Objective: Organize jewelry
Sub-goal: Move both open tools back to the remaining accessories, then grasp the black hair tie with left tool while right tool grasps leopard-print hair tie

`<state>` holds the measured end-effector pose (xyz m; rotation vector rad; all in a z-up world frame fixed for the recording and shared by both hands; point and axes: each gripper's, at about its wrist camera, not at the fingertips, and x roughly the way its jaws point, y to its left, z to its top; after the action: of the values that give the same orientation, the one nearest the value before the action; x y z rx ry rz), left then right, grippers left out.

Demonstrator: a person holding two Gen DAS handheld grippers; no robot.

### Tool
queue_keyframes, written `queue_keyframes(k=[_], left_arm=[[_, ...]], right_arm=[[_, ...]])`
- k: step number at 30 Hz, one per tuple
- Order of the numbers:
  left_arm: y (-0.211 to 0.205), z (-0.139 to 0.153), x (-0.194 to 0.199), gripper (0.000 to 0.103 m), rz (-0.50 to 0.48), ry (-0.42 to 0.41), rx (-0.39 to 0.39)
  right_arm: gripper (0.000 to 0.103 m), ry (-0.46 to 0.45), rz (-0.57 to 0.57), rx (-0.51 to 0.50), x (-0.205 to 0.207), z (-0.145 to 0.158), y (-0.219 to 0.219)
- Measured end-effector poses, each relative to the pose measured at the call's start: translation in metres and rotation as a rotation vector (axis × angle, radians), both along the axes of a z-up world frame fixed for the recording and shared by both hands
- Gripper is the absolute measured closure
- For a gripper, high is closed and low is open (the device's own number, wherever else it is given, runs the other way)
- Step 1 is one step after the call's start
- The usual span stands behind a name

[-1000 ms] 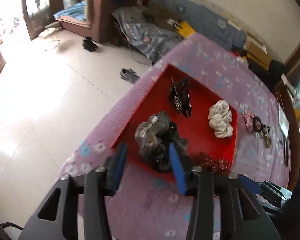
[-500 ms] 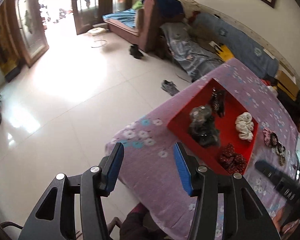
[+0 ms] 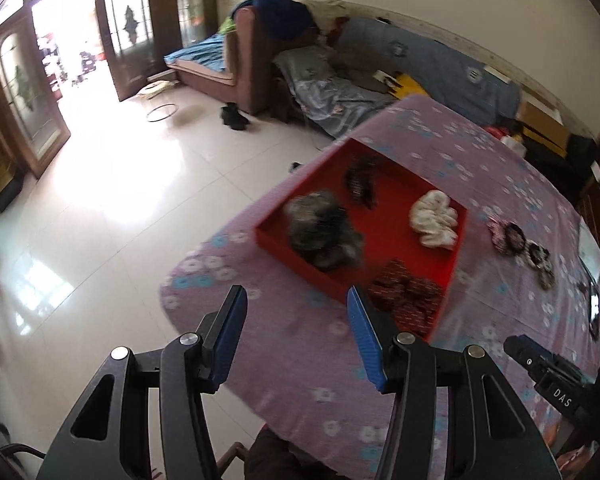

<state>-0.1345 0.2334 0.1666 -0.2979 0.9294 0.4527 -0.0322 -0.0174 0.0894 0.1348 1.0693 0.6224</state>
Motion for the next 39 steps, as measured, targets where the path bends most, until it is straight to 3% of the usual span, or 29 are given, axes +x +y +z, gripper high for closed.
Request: queue_keyframes(k=[8, 13, 20, 25, 32, 39], left_arm=[[-0.060, -0.017, 0.045, 0.049, -0.176, 0.021, -0.037], [-0.105, -0.042, 0.084, 0.049, -0.292, 0.067, -0.126], [-0.151, -0.044, 0.145, 0.049, -0.433, 0.080, -0.154], [-0.167, -0.047, 0.212, 0.049, -0.525, 0.064, -0.156], [-0.179, -0.080, 0.295, 0.050, -0.626, 0.081, -0.217], [-0.193, -0.115, 0.339, 0.050, -0.709, 0.121, -0.238]], right_arm=[[0.060, -0.017, -0.197, -0.012, -0.015, 0.001, -0.088], [0.060, -0.006, -0.338, -0.063, -0.034, -0.007, -0.151], [0.060, 0.041, -0.455, -0.085, -0.029, -0.025, -0.197], [0.060, 0.044, -0.488, -0.054, 0.010, -0.025, -0.195], [0.060, 0.035, -0.531, -0.095, 0.083, -0.032, -0.187], [0.063, 0.067, -0.595, -0.137, 0.158, -0.060, -0.193]])
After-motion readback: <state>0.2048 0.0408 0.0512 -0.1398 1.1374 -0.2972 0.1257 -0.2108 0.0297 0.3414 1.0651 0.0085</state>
